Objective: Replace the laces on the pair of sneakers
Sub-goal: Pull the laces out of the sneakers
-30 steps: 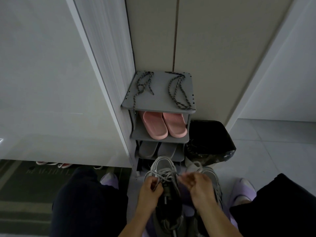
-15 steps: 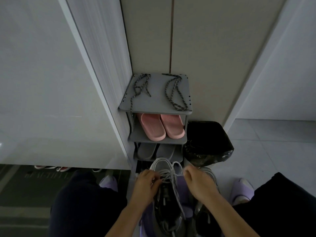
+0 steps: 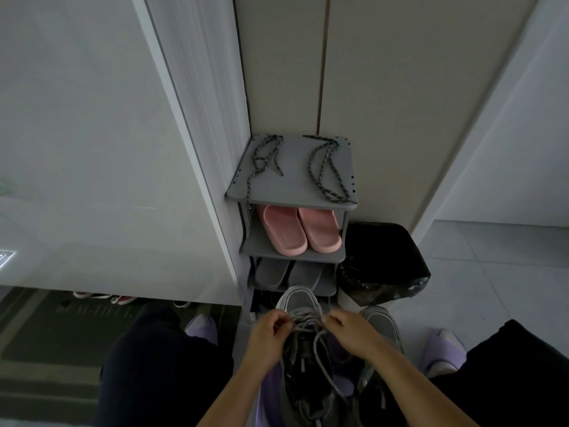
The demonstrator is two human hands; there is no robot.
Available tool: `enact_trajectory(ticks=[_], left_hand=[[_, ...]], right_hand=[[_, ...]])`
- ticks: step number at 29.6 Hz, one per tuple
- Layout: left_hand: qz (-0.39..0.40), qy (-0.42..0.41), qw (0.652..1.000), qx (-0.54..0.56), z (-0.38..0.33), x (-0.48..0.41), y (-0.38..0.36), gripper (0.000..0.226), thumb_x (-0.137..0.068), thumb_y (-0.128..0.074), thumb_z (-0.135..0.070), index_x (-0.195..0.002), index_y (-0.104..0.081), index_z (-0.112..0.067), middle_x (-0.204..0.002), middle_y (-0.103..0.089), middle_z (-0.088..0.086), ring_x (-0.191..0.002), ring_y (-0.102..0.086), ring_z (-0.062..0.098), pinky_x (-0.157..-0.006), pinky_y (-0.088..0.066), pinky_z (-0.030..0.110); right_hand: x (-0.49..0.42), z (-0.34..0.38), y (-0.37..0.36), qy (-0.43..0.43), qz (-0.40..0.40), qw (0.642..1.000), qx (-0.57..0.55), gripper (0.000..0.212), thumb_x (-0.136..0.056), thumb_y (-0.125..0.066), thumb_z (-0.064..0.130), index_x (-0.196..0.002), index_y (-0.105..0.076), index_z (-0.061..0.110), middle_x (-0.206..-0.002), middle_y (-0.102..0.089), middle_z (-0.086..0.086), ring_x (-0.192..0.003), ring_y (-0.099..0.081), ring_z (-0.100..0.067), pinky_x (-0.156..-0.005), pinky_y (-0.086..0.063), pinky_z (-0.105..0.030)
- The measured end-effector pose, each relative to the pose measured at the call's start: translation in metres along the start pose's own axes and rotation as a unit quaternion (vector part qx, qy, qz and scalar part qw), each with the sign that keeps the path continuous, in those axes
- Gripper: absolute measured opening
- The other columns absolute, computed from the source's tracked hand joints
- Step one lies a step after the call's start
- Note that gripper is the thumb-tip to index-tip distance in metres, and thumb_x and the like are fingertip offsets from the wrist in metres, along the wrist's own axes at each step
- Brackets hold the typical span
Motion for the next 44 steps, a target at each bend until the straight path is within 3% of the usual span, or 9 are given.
enact_trajectory(ticks=[4,7,12,16,20,25,32,38,44], left_hand=[[0.034,-0.002,0.999,-0.023,-0.001,-0.006,-0.001,0.02,-0.085,-0.062,-0.017,-0.072,-0.05,-0.026,-0.069,-0.054,-0.009,-0.064,-0.051,0.002,-0.06,-0.037,0.01],[0.062,0.024,0.998,0.021,-0.002,-0.004,-0.003,0.02,-0.089,-0.056,-0.014,-0.07,-0.05,-0.02,-0.053,-0.055,-0.007,-0.048,-0.05,0.001,-0.053,-0.039,0.015],[-0.001,0.053,0.998,0.044,0.005,0.0,-0.009,0.021,-0.084,-0.063,-0.013,-0.071,-0.05,-0.022,-0.063,-0.05,-0.007,-0.059,-0.047,0.004,-0.054,-0.036,0.011],[-0.003,0.062,0.994,0.094,0.003,0.0,-0.015,0.024,-0.082,-0.065,-0.007,-0.067,-0.053,-0.021,-0.069,-0.056,-0.004,-0.066,-0.051,0.005,-0.061,-0.039,0.011],[-0.009,-0.016,1.0,-0.007,0.0,-0.002,-0.009,0.028,-0.086,-0.059,-0.01,-0.065,-0.048,-0.026,-0.07,-0.052,-0.011,-0.067,-0.049,-0.001,-0.062,-0.038,0.005],[0.049,-0.107,0.983,-0.144,0.001,-0.016,0.004,0.012,-0.088,-0.056,-0.022,-0.085,-0.056,-0.011,-0.086,-0.06,0.004,-0.077,-0.05,0.008,-0.065,-0.033,0.018],[0.008,-0.03,1.0,-0.004,0.011,-0.001,-0.023,0.029,-0.088,-0.057,-0.01,-0.07,-0.042,-0.028,-0.073,-0.05,-0.007,-0.07,-0.049,0.003,-0.067,-0.037,0.013],[0.079,-0.129,0.967,-0.205,-0.007,-0.022,0.009,0.011,-0.089,-0.052,-0.023,-0.089,-0.056,-0.012,-0.094,-0.059,0.003,-0.079,-0.052,0.009,-0.067,-0.035,0.022],[0.06,-0.059,0.996,-0.033,0.002,-0.01,-0.023,0.031,-0.088,-0.057,-0.015,-0.068,-0.038,-0.029,-0.072,-0.044,-0.01,-0.068,-0.042,0.001,-0.064,-0.034,0.012]], right_hand=[[0.017,0.012,0.004,0.023,0.085,0.992,-0.089,0.034,-0.09,-0.055,0.032,-0.06,-0.044,0.023,-0.059,-0.042,0.008,-0.058,-0.041,-0.005,-0.062,-0.033,-0.024],[0.03,0.023,0.008,0.029,0.145,0.977,-0.151,0.033,-0.091,-0.055,0.037,-0.06,-0.06,0.025,-0.051,-0.052,0.012,-0.051,-0.045,0.003,-0.058,-0.037,-0.013],[0.006,0.005,0.008,0.005,-0.056,0.987,-0.151,0.01,-0.088,-0.061,0.023,-0.079,-0.057,0.023,-0.073,-0.058,0.008,-0.067,-0.053,-0.002,-0.066,-0.042,-0.018],[-0.005,0.005,-0.012,-0.009,-0.043,0.983,-0.178,0.011,-0.084,-0.066,0.019,-0.077,-0.058,0.019,-0.072,-0.059,0.006,-0.066,-0.054,-0.001,-0.061,-0.041,-0.011],[-0.005,0.003,-0.013,0.007,-0.08,0.99,-0.12,0.019,-0.091,-0.056,0.024,-0.073,-0.049,0.023,-0.073,-0.055,0.006,-0.067,-0.051,-0.004,-0.06,-0.037,-0.014],[-0.004,0.001,-0.012,0.031,-0.108,0.992,-0.054,0.017,-0.093,-0.051,0.025,-0.078,-0.047,0.02,-0.071,-0.051,0.009,-0.064,-0.048,-0.002,-0.057,-0.035,-0.016],[-0.004,-0.002,-0.014,0.002,-0.064,0.985,-0.163,0.015,-0.087,-0.062,0.021,-0.073,-0.055,0.023,-0.074,-0.058,0.008,-0.067,-0.052,0.0,-0.062,-0.04,-0.01],[-0.005,0.002,0.009,0.009,-0.062,0.998,-0.028,0.023,-0.081,-0.061,0.016,-0.066,-0.045,0.022,-0.071,-0.051,0.005,-0.061,-0.046,-0.003,-0.053,-0.035,-0.013],[-0.001,-0.006,-0.008,-0.04,-0.039,0.965,-0.255,0.013,-0.087,-0.064,0.022,-0.075,-0.059,0.017,-0.07,-0.059,0.006,-0.067,-0.055,-0.006,-0.064,-0.042,-0.015]])
Point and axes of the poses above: each hand's wrist, its own x-axis away from the middle knuckle, its own y-axis out of the back of the hand, z = x × y, the point moved 3 cm from there along -x, towards the middle knuckle
